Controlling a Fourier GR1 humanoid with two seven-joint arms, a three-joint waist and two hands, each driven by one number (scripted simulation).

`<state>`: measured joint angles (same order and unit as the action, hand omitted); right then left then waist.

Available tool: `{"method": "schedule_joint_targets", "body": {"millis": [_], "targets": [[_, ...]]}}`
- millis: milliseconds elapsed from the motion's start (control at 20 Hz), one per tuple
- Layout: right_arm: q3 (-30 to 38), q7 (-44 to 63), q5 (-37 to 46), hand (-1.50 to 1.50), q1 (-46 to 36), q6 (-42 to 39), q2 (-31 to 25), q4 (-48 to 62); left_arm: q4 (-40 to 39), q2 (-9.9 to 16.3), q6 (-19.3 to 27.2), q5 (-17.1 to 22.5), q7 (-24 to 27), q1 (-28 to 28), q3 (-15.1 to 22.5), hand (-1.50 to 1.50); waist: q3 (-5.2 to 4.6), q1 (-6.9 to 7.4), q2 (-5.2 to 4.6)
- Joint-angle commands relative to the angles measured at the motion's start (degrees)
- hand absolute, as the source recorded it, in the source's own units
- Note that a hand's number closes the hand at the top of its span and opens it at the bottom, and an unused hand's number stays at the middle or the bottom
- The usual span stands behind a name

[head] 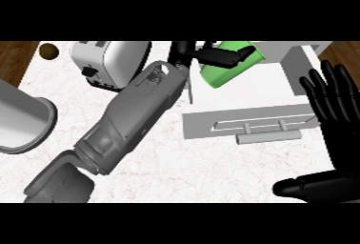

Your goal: Pick up the cup, place it into the drawer and close the drawer

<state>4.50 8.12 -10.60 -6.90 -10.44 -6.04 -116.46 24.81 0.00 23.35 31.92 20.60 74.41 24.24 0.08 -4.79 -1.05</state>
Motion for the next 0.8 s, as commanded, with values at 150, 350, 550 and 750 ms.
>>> {"method": "schedule_joint_targets", "body": {"millis": [150, 350, 550, 750], "targets": [[-0.22, 0.13, -0.44, -1.5, -2.1, -0.5, -0.29, 1.4, -2.71, 0.0, 4.09, 0.86, -3.17, 2.11, 8.05, 1.5, 0.05, -1.56, -0.28], [-0.3, -0.08, -0.7, -1.5, -2.39, 0.43, 0.79, 1.26, -2.92, 0.0, 5.27, 1.76, -2.15, 1.37, 10.28, -1.5, 0.03, -1.98, -0.53], [-1.58, -1.9, -0.87, -1.5, -1.52, -0.96, 1.45, 2.69, -0.94, 0.0, 4.79, 5.5, -1.68, 2.28, 9.23, -1.5, 0.02, -1.38, -0.43], [0.36, 1.78, -4.91, -1.5, -4.53, -0.86, 0.27, 1.54, 2.52, 0.0, 3.48, 8.9, 0.65, 2.13, 9.1, -1.5, -0.02, -0.56, -0.11]]}}
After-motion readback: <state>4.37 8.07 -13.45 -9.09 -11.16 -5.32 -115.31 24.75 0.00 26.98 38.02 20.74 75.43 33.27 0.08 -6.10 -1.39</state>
